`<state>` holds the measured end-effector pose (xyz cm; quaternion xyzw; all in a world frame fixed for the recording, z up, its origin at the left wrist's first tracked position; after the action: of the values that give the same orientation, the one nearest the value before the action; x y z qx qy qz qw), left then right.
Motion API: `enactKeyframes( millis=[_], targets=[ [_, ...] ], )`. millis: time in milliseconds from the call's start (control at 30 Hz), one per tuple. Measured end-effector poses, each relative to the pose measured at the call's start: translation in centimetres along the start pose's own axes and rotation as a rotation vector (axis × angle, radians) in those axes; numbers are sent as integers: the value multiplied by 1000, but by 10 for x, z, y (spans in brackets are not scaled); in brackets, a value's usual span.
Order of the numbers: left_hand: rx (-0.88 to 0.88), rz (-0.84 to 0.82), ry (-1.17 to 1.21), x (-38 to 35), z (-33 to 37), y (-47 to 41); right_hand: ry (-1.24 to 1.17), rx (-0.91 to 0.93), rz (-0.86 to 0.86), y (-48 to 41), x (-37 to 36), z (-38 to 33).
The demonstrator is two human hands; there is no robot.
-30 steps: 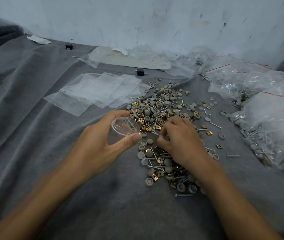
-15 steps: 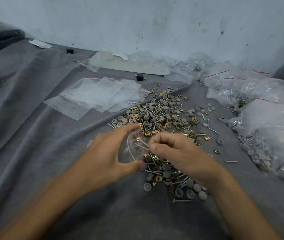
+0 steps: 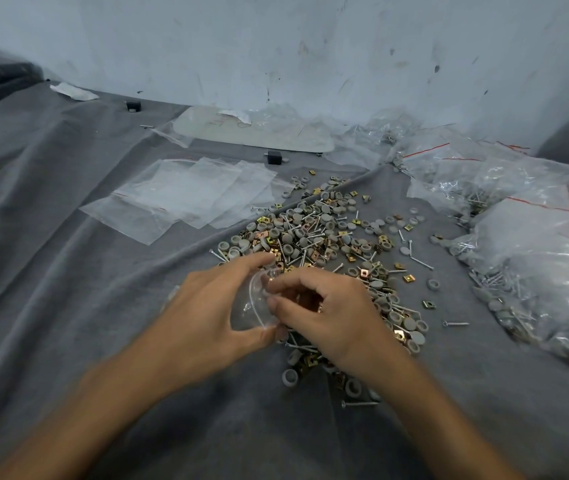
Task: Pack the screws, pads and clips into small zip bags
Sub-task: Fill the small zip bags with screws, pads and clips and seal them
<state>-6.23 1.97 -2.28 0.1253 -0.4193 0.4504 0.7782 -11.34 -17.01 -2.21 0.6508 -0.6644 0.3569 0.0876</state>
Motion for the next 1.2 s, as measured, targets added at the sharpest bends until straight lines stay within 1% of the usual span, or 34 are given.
enactKeyframes(
  millis=[67, 100, 133, 200, 267, 333, 400, 500, 600, 767, 1067, 1200],
  targets=[
    [9, -5, 19, 0, -1, -1, -127, -1, 17, -3, 6, -1],
    [14, -5, 31, 1, -2, -1, -136, -1, 47, -6, 12, 2],
    [16, -7, 41, 1, -3, -2, -101, -10, 84, -11, 21, 7],
    [17, -18, 51, 1, -4, -1, 68, -47, 136, -23, 42, 22],
    [26, -37, 60, 1, -4, 0, 258, -95, 125, -41, 60, 39],
    [39, -50, 74, 2, -4, 0, 389, -148, 86, -61, 68, 55],
    [40, -45, 94, 4, -4, -1, 460, -182, 24, -83, 68, 70],
    [44, -35, 123, 6, -2, -1, 584, -238, -136, -111, 59, 83],
    [51, -27, 138, 6, -3, -2, 716, -254, -255, -129, 53, 87],
    [44, -9, 156, 8, -5, -3, 798, -310, -425, -149, 54, 84],
    [60, -21, 171, 9, -6, -2, 860, -232, -533, -150, 60, 79],
    [59, -20, 173, 9, -6, -2, 902, -211, -638, -149, 58, 75]
  ],
)
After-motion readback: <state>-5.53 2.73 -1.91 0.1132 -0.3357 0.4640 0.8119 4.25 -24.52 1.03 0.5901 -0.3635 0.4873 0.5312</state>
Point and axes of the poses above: each hand's wrist, its own y-axis away from the middle knuckle, its own x-axis out of the back of the hand, z = x × y, the point moved 1 cm from there along -y, towards the middle knuckle, and after that the axes turned 4 degrees about x, right-handed, at the moved point
